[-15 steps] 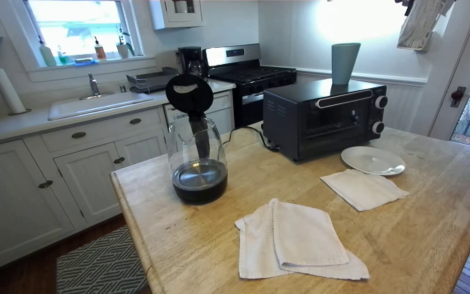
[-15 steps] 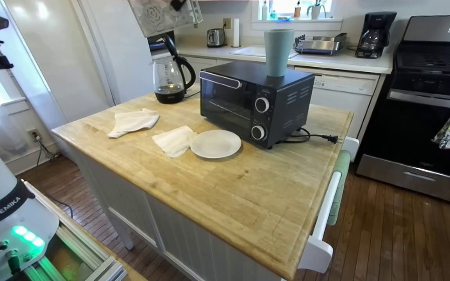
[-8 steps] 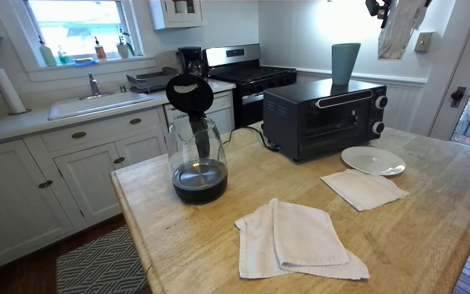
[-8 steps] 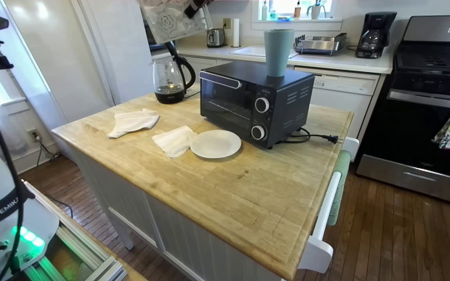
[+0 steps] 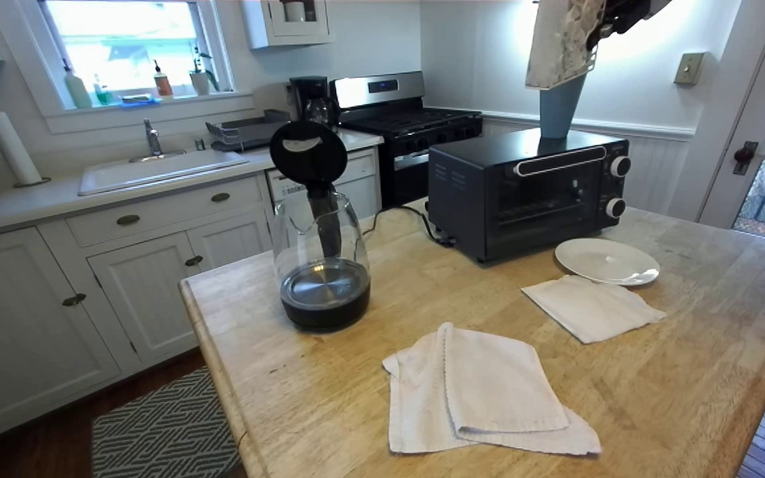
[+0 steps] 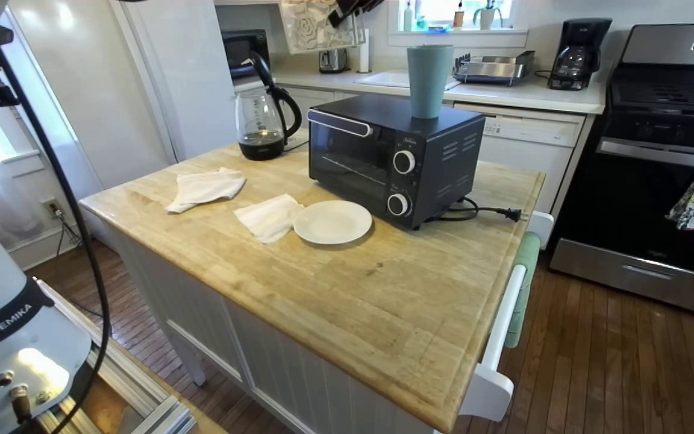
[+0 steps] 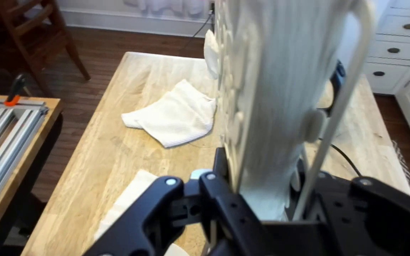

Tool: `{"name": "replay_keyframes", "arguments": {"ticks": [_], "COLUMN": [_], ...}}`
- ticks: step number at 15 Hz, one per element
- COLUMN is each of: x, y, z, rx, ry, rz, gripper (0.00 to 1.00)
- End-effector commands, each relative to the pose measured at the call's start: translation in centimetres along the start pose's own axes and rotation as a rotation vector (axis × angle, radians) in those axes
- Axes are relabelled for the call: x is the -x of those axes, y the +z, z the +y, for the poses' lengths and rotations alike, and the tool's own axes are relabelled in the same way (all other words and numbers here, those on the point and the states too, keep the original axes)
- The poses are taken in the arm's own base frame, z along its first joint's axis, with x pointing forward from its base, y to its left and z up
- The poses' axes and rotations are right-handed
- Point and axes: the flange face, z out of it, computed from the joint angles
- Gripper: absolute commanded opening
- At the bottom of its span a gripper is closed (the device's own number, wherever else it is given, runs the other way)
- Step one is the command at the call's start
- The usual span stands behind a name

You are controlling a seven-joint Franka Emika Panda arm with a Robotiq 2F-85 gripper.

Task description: Put the paper towel container on the oven

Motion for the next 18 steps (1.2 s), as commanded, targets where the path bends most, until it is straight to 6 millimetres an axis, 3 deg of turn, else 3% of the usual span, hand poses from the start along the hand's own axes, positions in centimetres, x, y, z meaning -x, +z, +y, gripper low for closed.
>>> {"name": "replay_keyframes", "arguments": {"ticks": [1,5,8,12,18], "x": [-0.8,-1.9,-0.7,0.4,-1.2], "y": [-1.2,-0.4,-0.4,-0.6,-1.7], "z": [-2.6,-4.5,-5.0,-3.9,-0.3], "rx": [-0.160,-0.252,-0.264,-0.254,-0.303], "ry": [0.116,0.174,0.146,0.132,0.202], "rz": [-0.068,-0.051,-0.034,-0.025,-0.043], "gripper": [0.16,0.16,0.16,0.16,0.16]}}
